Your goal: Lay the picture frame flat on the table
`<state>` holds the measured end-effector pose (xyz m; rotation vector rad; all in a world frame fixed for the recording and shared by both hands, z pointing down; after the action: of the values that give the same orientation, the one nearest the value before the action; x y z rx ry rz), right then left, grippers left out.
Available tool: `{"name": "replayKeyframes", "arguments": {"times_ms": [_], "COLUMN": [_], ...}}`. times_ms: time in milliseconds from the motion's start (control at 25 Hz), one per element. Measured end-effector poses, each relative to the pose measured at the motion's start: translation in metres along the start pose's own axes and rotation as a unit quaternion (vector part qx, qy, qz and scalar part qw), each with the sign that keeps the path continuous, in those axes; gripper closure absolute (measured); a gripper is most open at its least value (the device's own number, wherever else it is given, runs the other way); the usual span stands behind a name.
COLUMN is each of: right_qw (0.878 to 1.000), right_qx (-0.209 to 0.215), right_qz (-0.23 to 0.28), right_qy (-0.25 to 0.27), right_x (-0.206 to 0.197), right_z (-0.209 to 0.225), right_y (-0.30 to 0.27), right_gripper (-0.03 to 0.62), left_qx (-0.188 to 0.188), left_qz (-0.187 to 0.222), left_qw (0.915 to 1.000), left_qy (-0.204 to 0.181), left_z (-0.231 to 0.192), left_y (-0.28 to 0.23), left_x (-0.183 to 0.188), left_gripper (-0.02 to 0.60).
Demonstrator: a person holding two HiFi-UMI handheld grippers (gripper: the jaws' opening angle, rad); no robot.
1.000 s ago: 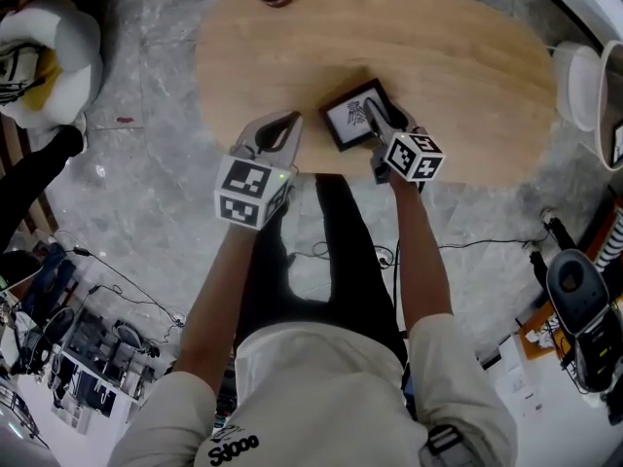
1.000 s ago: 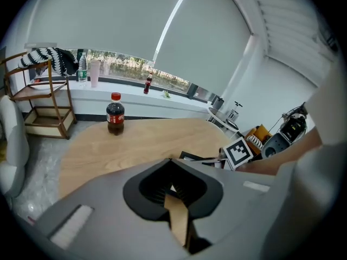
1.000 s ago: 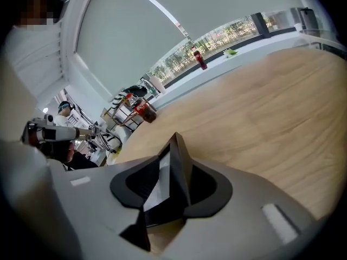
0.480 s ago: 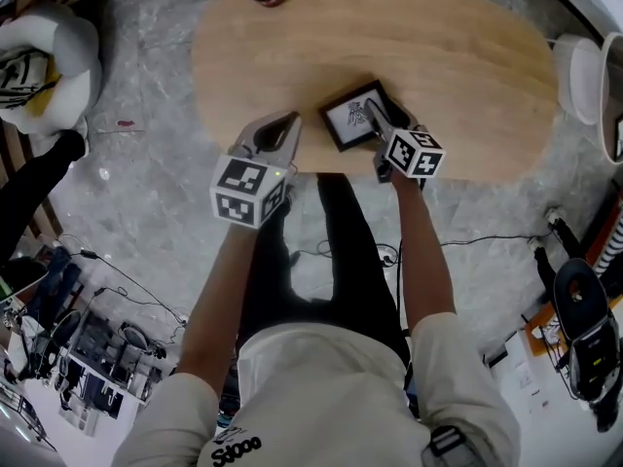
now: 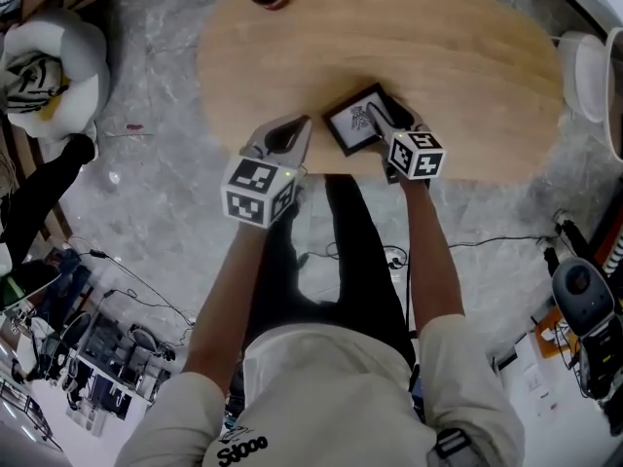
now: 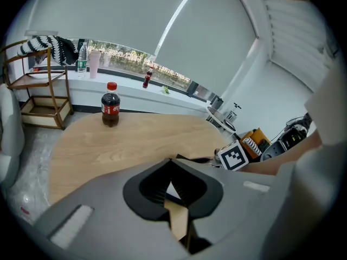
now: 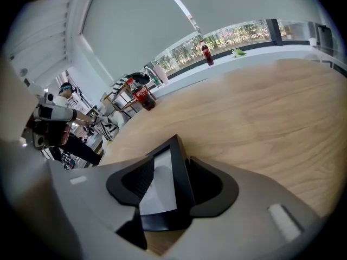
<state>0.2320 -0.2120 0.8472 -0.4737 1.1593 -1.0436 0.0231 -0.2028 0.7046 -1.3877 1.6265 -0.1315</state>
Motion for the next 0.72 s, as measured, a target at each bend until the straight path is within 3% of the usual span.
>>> {"name": "replayKeyframes", "arguments": {"times_ms": [720], "right_qw": [0.999], "right_qx": [0.036], "right_qz": [-0.001], "right_qy": [0.027], "right_x": [-0.002], "right_z": [-0.007], "right_y": [0.004], "right_gripper": [0.317], "left_qx": [-0.016], "left_qz": [-0.034], "left_qw": [0.9993], "left_qy": [-0.008], "left_z": [0.013], "left_y": [-0.022], "left_x": [-0.002], "left_gripper": [0.572]}}
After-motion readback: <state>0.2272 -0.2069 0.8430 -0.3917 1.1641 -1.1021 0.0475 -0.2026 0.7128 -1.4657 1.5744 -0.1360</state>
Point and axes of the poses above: the fingertips, and each gripper's own axes: y backward along the fingers, z to its right, x out of its top, the point moved 6 cm from there along y, backward along the fingers, and after that the axes turned 10 degrees about -x, right-handed, at the moved point
